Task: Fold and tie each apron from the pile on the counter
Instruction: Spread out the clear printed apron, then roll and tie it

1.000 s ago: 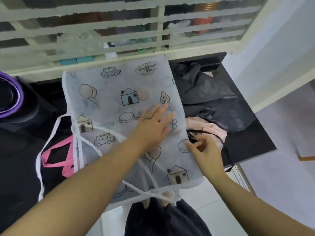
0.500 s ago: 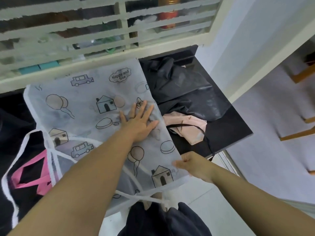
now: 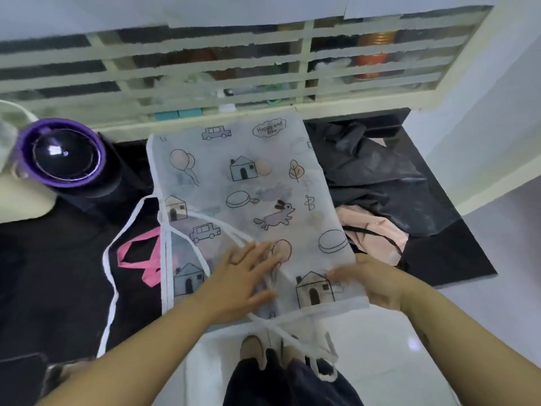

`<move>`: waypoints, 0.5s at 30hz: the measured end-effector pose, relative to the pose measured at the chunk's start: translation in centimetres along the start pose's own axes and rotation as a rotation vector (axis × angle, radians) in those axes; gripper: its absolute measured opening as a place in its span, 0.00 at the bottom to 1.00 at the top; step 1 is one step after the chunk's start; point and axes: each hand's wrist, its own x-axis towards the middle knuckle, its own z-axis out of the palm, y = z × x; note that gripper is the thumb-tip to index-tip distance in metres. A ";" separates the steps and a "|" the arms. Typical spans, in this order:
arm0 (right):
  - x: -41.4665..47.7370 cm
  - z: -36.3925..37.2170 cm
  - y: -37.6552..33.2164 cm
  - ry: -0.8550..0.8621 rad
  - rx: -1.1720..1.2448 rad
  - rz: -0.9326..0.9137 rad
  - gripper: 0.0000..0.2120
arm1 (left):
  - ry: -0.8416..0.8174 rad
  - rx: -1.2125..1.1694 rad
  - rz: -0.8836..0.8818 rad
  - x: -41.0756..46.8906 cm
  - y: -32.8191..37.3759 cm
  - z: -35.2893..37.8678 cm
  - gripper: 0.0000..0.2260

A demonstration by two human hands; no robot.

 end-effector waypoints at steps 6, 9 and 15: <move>0.2 -1.1 -1.6 0.061 -0.736 -0.053 0.08 | -0.067 0.003 -0.157 -2.1 -0.9 1.8 0.32; 1.0 -0.6 -4.1 0.154 -0.547 -0.189 0.11 | 0.044 -0.176 -0.220 -1.6 -0.5 0.0 0.28; 3.2 0.9 -6.9 0.264 -0.412 -0.312 0.13 | 0.086 -0.236 -0.307 -1.6 -2.5 -1.3 0.27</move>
